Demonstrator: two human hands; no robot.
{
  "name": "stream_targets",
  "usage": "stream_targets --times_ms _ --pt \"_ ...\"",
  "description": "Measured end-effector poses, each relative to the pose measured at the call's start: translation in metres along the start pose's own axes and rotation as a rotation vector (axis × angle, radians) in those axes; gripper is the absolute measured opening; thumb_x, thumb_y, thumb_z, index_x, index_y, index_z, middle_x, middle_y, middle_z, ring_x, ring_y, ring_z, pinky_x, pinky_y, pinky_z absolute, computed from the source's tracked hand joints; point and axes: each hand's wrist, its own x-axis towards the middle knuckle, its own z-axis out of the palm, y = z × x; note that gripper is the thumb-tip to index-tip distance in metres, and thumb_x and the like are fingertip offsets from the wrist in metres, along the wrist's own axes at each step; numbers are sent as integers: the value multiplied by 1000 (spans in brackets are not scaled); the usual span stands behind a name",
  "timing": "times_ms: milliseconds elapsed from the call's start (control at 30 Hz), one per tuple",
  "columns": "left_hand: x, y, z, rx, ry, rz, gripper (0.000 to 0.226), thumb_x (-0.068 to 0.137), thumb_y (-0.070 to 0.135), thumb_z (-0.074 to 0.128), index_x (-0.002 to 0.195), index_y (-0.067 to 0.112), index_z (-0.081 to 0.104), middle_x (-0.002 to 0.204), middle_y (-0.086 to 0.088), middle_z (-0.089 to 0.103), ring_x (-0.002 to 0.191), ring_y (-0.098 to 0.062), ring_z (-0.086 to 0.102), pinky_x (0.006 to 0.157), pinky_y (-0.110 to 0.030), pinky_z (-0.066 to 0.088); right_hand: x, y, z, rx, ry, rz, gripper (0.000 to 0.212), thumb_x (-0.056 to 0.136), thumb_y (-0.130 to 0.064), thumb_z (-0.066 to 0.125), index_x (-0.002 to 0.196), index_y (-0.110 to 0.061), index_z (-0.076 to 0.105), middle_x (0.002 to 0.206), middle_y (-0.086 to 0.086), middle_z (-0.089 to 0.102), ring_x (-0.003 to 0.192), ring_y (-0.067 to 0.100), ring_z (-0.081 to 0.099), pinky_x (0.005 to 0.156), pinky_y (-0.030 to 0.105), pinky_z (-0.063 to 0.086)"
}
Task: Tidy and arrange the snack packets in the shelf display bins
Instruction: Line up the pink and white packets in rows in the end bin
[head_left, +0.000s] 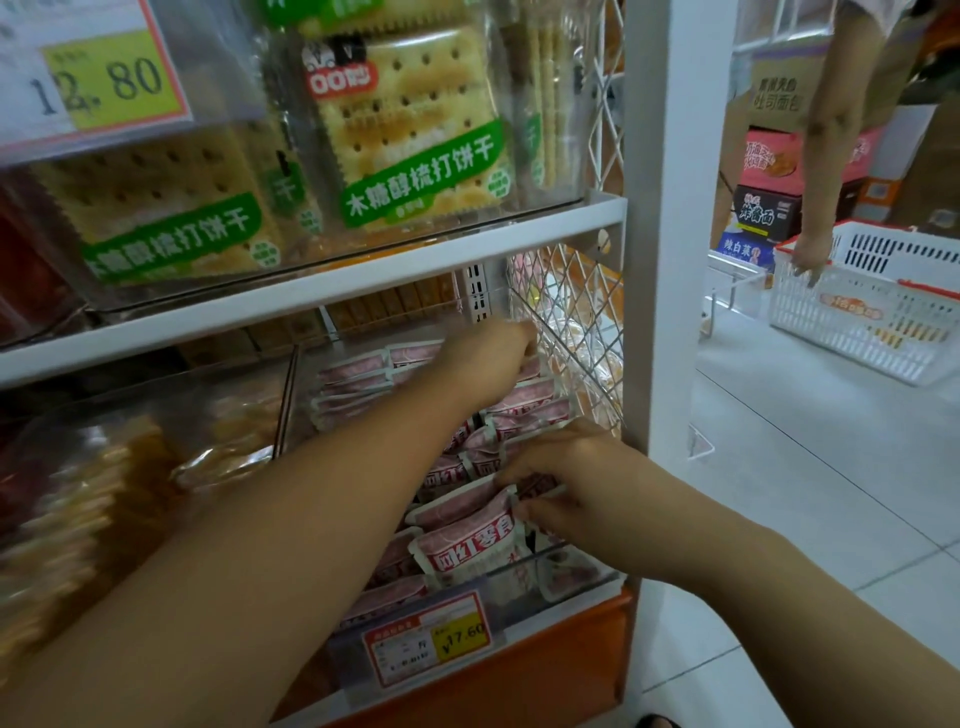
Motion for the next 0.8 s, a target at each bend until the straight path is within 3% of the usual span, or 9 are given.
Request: stream_targets --times_ms 100,233,333,500,600,667,800 --pt "-4 1 11 -103 66 1 13 91 4 48 95 16 53 83 -2 55 70 -19 52 56 -26 32 2 1 2 -13 16 -4 29 91 -30 56 119 -30 61 122 -13 59 113 8 42 86 15 29" --pt "-4 0 20 -278 31 -14 13 92 4 47 95 13 55 94 -7 60 80 -23 57 60 -29 41 5 3 5 -19 19 1 28 90 -31 56 118 -33 62 119 -15 60 110 6 40 81 14 28" --pt "-4 -3 26 -337 -5 11 11 92 4 50 95 11 58 96 -11 63 87 -27 59 76 -38 49 6 3 5 -10 22 -10 27 90 -30 57 117 -32 62 118 -14 61 107 4 40 79 14 27" --pt "-7 0 9 -489 30 -24 18 92 7 54 108 10 61 109 -5 65 95 -17 61 85 -30 49 4 1 6 -9 41 -25 26 91 -28 57 116 -30 64 116 -13 62 106 7 43 82 15 28" --pt "-26 2 -18 -581 114 -32 23 95 10 52 116 13 60 112 3 61 96 -6 55 78 -17 43 2 1 8 -30 87 -34 25 90 -26 59 114 -27 66 115 -11 63 106 9 48 88 16 33" --pt "-50 3 -27 -606 42 -16 19 95 16 53 113 17 61 115 5 60 95 -5 55 77 -18 44 0 1 8 -48 110 -11 24 84 -25 66 108 -22 68 112 -6 63 106 14 51 91 23 39" --pt "-101 2 -30 -441 -105 -21 20 93 22 56 112 24 63 111 5 62 94 -9 57 85 -33 49 -7 -6 7 -132 195 27 33 62 -18 83 92 -19 70 97 1 64 90 25 60 76 30 48"
